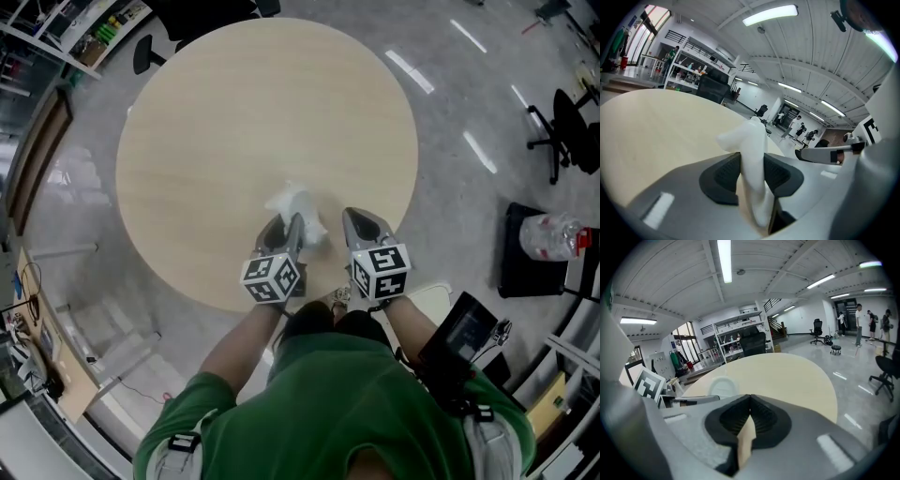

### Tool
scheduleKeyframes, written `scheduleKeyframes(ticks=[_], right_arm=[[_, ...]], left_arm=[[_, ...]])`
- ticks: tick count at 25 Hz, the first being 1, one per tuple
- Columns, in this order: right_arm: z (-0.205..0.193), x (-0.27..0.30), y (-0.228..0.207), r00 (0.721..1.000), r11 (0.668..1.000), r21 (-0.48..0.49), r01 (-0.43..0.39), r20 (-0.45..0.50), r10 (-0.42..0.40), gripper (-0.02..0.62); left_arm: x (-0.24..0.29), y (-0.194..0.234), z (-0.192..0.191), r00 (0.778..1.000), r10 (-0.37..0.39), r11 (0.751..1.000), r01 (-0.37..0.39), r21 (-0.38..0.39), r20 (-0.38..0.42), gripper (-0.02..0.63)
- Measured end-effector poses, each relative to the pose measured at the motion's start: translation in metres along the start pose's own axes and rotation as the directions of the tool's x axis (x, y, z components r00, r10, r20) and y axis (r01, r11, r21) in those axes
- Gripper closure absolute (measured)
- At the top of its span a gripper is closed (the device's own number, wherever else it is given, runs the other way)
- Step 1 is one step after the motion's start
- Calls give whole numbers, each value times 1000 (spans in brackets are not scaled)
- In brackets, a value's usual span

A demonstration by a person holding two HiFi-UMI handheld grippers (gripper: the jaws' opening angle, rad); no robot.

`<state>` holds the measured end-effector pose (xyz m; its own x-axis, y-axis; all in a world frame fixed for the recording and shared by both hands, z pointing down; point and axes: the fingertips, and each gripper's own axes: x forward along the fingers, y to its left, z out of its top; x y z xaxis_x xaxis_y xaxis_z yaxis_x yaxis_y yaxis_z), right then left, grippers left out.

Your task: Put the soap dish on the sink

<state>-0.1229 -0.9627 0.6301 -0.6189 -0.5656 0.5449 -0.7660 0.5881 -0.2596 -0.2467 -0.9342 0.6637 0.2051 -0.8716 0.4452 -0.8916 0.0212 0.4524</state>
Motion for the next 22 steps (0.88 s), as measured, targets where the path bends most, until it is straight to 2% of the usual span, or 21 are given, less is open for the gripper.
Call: scheduleKeyframes(ticks=[9,18,22], right_arm=[[-13,24,-6,998,1000,0,23,-64,-23,594],[-15,40,1,995,1000,-11,11,-96,-12,594],[-17,44,-1,994,1000,-13,6,-106,-7,594]], left_arm=[[17,23,-17,998,3,999,-7,-52,-67,462],[21,39,-37,990,-11,991,-8,-134,-143,462],[23,38,-38,987,-20,992,0,-124,-161,460]])
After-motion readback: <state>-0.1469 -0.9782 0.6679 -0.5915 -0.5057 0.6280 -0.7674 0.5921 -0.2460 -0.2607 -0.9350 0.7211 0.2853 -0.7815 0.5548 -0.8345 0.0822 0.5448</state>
